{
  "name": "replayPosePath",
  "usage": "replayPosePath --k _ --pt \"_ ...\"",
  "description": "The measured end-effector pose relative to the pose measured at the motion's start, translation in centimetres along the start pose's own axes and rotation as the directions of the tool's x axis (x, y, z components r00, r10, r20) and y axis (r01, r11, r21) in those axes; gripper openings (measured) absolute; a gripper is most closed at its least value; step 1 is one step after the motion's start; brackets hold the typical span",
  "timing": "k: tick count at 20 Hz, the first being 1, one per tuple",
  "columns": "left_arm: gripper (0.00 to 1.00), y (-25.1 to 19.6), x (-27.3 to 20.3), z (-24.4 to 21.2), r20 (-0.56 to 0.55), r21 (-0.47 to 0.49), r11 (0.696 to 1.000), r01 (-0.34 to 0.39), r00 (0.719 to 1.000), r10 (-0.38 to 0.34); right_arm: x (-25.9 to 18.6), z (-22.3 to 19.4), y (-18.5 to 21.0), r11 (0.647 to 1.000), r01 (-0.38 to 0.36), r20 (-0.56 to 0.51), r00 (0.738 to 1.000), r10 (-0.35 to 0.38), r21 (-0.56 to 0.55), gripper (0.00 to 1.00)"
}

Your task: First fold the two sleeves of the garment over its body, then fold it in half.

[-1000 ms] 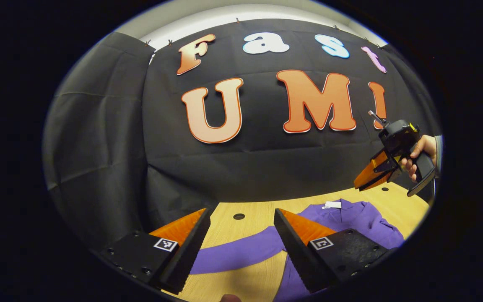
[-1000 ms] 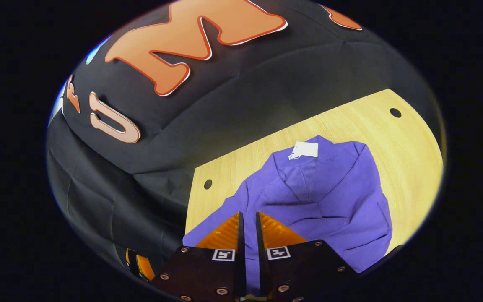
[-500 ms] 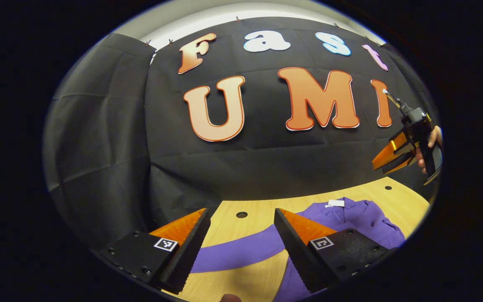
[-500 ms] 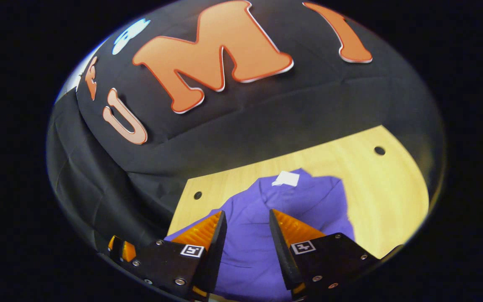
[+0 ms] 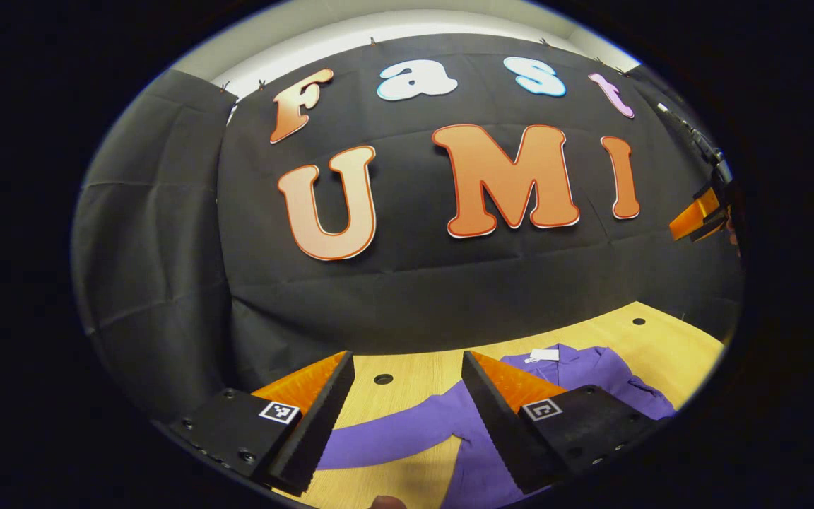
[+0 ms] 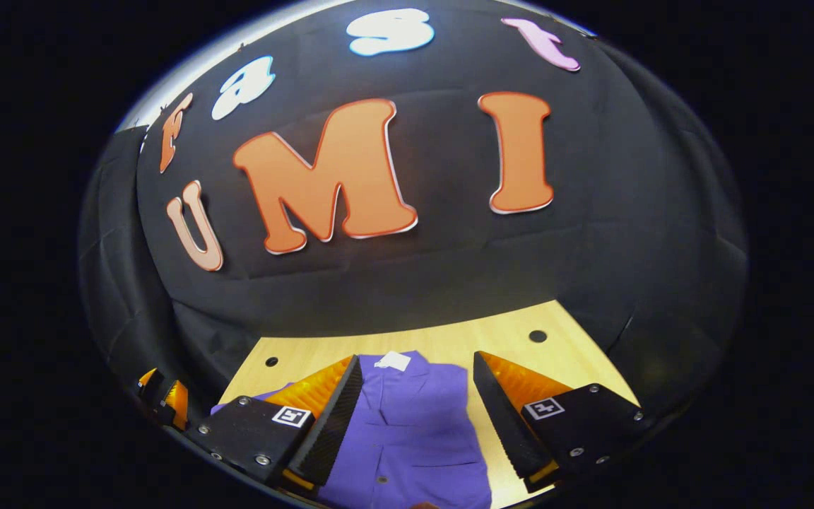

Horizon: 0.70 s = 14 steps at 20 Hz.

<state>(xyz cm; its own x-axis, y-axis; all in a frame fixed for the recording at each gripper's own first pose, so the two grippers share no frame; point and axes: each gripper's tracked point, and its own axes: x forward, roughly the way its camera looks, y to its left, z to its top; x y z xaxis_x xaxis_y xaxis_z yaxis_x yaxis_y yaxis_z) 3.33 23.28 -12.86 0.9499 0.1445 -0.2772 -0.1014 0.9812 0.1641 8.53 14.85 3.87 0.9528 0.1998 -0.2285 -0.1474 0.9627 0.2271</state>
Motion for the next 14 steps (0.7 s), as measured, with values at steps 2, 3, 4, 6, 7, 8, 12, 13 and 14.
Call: replayPosePath --k 2,3,4,6,7,8,12,13,14 --pt "0.98 -0.2 0.0 0.4 0.004 0.0 1.0 -0.015 1.0 0.015 -1.7 1.3 -2.6 0.999 0.038 0.045 0.998 -0.036 -0.028 1.0" --pt "0.98 -0.2 0.0 0.6 0.006 -0.003 1.0 -0.024 1.0 0.024 -2.6 1.9 -4.0 0.997 0.061 0.065 0.996 -0.058 -0.047 0.94" --pt "0.98 -0.2 0.1 0.9 0.007 -0.005 0.999 -0.034 0.999 0.034 -3.3 2.5 -5.5 0.994 0.09 0.086 0.993 -0.085 -0.059 0.94" --pt "0.98 -0.1 0.2 1.2 0.007 -0.008 0.998 -0.055 0.998 0.055 -4.9 3.6 -7.2 0.989 0.123 0.131 0.985 -0.112 -0.078 0.94" --pt "0.98 0.0 0.4 1.3 0.006 -0.006 0.998 -0.066 0.998 0.066 -5.8 4.1 -8.0 0.987 0.133 0.151 0.981 -0.118 -0.089 0.94" --pt "0.98 0.2 0.5 1.2 0.003 -0.005 0.997 -0.076 0.997 0.076 -6.5 4.4 -8.6 0.984 0.149 0.169 0.977 -0.132 -0.097 0.94" --pt "0.98 1.8 1.0 0.2 -0.032 0.003 0.993 -0.12 0.992 0.12 -9.2 6.3 -9.6 0.976 0.18 0.249 0.957 -0.146 -0.122 0.94" --pt "0.98 2.3 1.2 0.1 -0.043 0.008 0.993 -0.122 0.992 0.122 -9.7 6.3 -9.8 0.974 0.193 0.254 0.954 -0.157 -0.122 0.94" --pt "1.0 2.3 1.5 -0.3 -0.062 0.014 0.993 -0.116 0.991 0.117 -10.2 6.7 -9.9 0.974 0.195 0.267 0.95 -0.158 -0.118 0.94"
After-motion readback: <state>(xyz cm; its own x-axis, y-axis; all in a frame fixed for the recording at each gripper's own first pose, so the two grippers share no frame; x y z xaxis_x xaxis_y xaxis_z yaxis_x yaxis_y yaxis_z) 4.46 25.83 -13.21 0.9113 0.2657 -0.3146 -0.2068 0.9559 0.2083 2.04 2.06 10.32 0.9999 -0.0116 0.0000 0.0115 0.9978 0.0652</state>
